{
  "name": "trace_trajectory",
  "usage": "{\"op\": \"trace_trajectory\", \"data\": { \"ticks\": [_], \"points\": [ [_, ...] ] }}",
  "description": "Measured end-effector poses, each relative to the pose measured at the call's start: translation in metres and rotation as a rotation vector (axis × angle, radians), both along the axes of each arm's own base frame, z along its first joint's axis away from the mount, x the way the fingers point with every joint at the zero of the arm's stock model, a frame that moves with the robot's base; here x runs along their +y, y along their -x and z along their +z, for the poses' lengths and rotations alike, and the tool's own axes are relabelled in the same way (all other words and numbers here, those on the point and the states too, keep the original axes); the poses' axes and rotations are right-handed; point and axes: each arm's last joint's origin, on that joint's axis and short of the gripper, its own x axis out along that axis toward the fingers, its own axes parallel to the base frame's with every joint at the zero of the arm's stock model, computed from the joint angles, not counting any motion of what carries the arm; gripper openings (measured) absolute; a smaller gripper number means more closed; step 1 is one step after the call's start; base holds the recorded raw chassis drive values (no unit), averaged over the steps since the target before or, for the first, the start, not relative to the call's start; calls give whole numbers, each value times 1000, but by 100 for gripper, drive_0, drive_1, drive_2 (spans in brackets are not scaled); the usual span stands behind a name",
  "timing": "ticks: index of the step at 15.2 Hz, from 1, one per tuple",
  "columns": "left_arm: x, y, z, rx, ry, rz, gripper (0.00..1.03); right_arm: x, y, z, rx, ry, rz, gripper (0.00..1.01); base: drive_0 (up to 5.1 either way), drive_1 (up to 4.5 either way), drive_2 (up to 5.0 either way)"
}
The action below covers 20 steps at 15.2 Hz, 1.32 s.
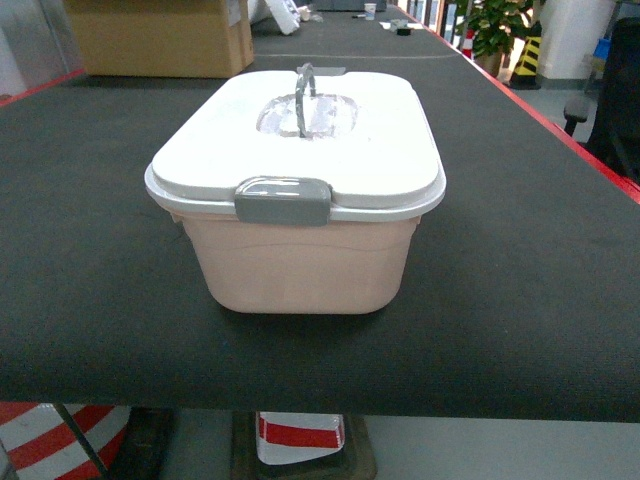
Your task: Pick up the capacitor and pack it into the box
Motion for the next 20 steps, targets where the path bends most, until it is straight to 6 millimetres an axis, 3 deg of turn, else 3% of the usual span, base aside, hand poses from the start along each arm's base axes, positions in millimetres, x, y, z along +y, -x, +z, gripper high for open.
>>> {"op": "trace_trajectory", "data": {
  "ticks": [1, 3, 11, 20],
  "points": [
    [6, 10, -11, 7, -1, -2, 10, 0, 0, 0, 0, 0, 0, 98, 0, 0, 0],
    [12, 17, -16, 6, 0, 9, 1, 0, 0, 0, 0, 0, 0, 98, 0, 0, 0],
    [42, 69, -54, 8, -3, 11, 2, 0, 0, 0, 0, 0, 0, 98, 0, 0, 0],
    [42, 98, -70, -7, -3, 4, 2, 0, 0, 0, 0, 0, 0, 98, 0, 0, 0]
  ]
}}
